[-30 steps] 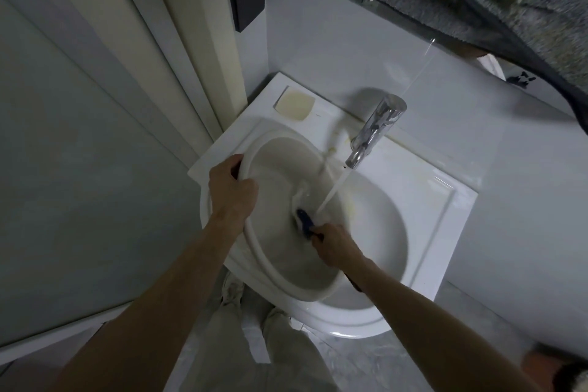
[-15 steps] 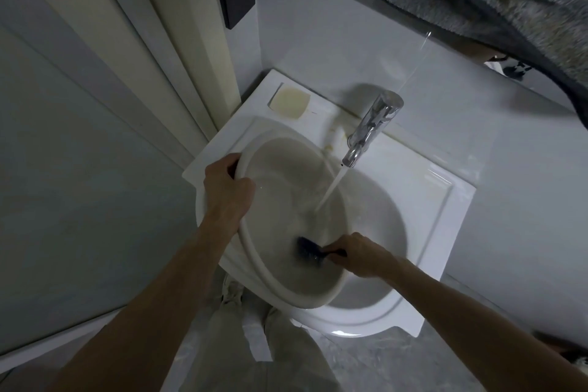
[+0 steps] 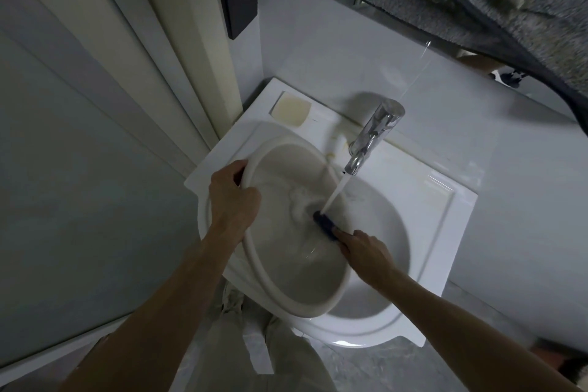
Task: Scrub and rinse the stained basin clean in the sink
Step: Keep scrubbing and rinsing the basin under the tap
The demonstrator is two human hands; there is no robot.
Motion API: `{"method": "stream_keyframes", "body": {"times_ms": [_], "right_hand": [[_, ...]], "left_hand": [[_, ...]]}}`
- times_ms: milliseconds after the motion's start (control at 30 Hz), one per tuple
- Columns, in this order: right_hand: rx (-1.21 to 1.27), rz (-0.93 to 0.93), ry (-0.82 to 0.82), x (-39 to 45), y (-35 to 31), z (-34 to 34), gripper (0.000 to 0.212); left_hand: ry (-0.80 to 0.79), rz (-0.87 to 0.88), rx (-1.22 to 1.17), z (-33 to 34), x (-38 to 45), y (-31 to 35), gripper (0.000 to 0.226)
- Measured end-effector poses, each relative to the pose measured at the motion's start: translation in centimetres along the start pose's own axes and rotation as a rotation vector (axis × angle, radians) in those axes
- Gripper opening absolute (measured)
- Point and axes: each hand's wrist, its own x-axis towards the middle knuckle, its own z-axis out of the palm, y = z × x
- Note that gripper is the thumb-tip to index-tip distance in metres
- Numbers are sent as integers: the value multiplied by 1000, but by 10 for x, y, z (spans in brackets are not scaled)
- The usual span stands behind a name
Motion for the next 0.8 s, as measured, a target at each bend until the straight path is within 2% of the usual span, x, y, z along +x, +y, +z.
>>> {"method": "stream_keyframes", "body": {"times_ms": [100, 133, 233, 267, 333, 400, 467, 533, 600, 700, 733, 800], "right_hand": [[129, -193, -190, -5, -13, -1, 34], [130, -208, -206, -4, -11, -3, 34], [13, -58, 6, 6, 6, -5, 38], [25, -27, 31, 5, 6, -3, 39], [59, -126, -44, 0, -3, 2, 39], [-31, -279, -148, -7, -6, -1, 41], [-212, -289, -6, 5, 12, -2, 53], [-328, -168, 83, 14, 23, -8, 65], [-276, -188, -14, 15, 20, -10, 61], [-3, -333, -304, 2, 5, -19, 46], [1, -357, -293, 2, 5, -22, 44], [-145, -289, -149, 12, 15, -22, 51]], "left_hand": [[-20, 33, -18, 3, -7, 8, 38], [-24, 42, -25, 4, -8, 9, 39], [-15, 45, -26, 4, -8, 10, 41], [-11, 43, -23, 4, -8, 9, 41], [-16, 43, -25, 3, -9, 10, 40], [-19, 51, -21, 3, -9, 9, 40], [-13, 56, -11, 3, -8, 7, 37], [0, 60, -2, 4, -7, 6, 36], [-3, 69, 10, 5, -7, 6, 36], [1, 80, 16, 6, -7, 6, 36], [2, 78, 21, 6, -6, 6, 36], [-8, 63, 22, 5, -4, 3, 36]]}}
